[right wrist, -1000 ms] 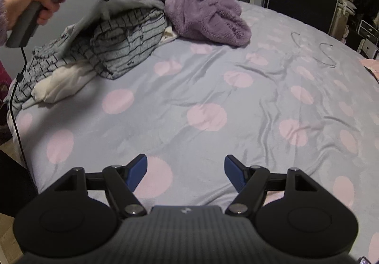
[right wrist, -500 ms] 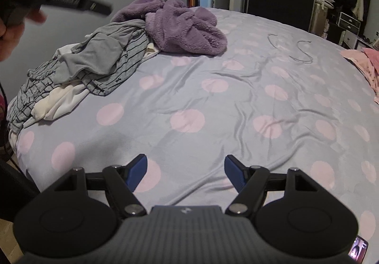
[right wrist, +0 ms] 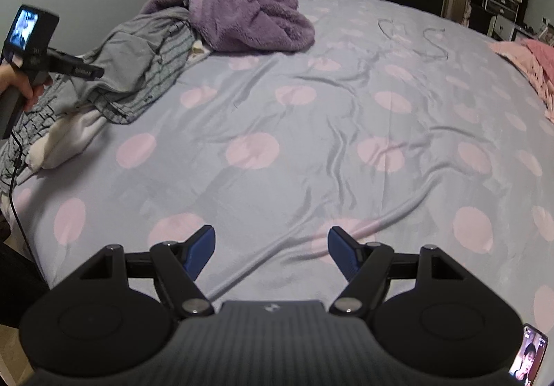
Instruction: Fold clothes
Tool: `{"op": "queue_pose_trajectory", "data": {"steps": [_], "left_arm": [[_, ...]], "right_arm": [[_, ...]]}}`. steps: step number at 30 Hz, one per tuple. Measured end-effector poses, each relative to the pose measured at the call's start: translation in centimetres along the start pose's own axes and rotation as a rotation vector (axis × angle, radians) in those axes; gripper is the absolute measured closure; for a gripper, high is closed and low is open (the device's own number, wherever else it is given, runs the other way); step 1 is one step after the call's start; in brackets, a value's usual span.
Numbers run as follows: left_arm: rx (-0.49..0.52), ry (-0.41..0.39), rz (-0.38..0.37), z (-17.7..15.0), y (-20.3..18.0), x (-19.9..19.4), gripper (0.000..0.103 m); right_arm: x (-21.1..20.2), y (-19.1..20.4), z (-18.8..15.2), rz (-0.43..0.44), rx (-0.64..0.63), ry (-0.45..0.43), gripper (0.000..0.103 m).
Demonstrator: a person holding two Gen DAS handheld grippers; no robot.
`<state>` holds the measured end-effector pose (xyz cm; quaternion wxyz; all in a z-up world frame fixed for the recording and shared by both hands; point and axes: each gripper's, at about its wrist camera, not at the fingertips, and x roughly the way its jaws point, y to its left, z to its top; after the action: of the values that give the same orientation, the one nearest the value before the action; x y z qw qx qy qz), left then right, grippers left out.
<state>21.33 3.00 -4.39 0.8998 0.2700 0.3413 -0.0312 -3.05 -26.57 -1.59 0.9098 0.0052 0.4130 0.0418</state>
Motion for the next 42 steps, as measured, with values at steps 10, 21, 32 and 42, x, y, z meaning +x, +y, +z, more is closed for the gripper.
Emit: {"op": "queue_pose_trajectory", "data": {"steps": [10,21,32,42], "left_arm": [[-0.031,-0.005,0.123,2.2,-0.1,4.4,0.047],[-0.076,-0.034,0.1,5.3,0.2,3.5,0.093],[0.024,-0.325,-0.177,8.4,-4.9,-12.7,0.1],[0.302,-0.41,-0.597,1.7,-13.7,-27.1,0.099]], "right_arm": [[3.3,-0.6,-0.5,0.006,0.047,0.092,0.029],[3.4,0.2,-0.9,-0.018,-0.015,0.09,0.029],[1.4,0.2,-0.5,-0.026,0.004,0.048,0.029],[-2.5,-2.0,0.2,-0.086,0.036,-0.037,0.029]]}}
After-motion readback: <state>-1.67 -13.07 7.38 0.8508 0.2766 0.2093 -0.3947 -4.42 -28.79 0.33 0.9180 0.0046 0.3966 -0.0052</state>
